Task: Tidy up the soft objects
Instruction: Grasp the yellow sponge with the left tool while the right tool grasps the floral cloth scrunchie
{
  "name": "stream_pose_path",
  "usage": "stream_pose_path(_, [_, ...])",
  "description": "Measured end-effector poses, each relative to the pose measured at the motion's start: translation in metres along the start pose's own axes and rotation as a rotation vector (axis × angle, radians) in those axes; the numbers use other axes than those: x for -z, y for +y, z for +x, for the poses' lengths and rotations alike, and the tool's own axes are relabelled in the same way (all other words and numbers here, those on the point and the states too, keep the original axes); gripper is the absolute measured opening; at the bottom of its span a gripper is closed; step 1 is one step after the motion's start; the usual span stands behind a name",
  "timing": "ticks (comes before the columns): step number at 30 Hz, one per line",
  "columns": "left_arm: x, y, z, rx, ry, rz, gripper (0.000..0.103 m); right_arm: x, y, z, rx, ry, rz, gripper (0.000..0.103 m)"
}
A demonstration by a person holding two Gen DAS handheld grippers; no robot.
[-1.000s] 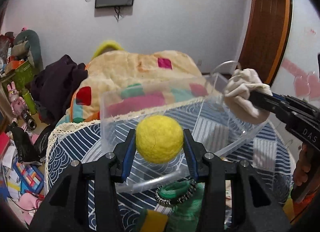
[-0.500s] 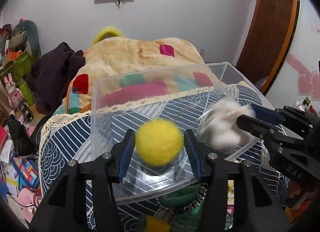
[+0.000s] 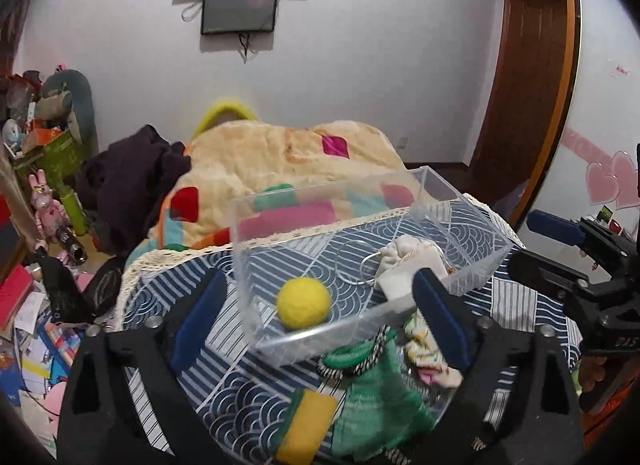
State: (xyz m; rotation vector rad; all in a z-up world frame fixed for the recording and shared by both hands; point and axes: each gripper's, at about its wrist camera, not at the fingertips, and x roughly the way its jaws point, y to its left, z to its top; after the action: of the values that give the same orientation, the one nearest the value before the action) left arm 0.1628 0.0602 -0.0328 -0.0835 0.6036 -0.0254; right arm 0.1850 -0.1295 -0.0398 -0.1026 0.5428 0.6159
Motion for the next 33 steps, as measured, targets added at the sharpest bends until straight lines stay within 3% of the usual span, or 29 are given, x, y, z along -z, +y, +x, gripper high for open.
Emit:
stream_pose_path(4, [0.017,0.005,-0.011,-0.005,0.003,-0.004,0.099,0.017,0.005,-0.001,-0.031,0.03,-0.001,0.084])
stream_pose_path(14, [0.071,0.013,0.002,-0.029,0.117,-0.001,0.099,0.055,0.014,0.04,-0.097,0.186,0.047,0.084])
stream_pose_path(18, [0.086,0.015,0.008,-0.039,0.139,-0.003,0.098,0.057,0.016,0.051,-0.072,0.215,0.045,0.084])
stream_pose_path(21, [0.093,0.018,0.008,-0.049,0.142,-0.007,0.088,0.057,0.007,0.053,-0.053,0.214,0.078,0.083])
stream_pose_path(28, [0.098,0.031,0.015,-0.031,0.162,-0.061,0.069,0.063,-0.007,0.057,-0.034,0.246,0.094,0.054])
stream_pose_path(31, [0.1,0.029,0.018,-0.003,0.168,-0.059,0.056,0.067,-0.005,0.062,-0.056,0.271,0.085,0.041])
stream_pose_path(33, [0.1,0.023,0.018,0.015,0.163,-0.041,0.042,0.068,-0.004,0.061,-0.065,0.272,0.079,0.031])
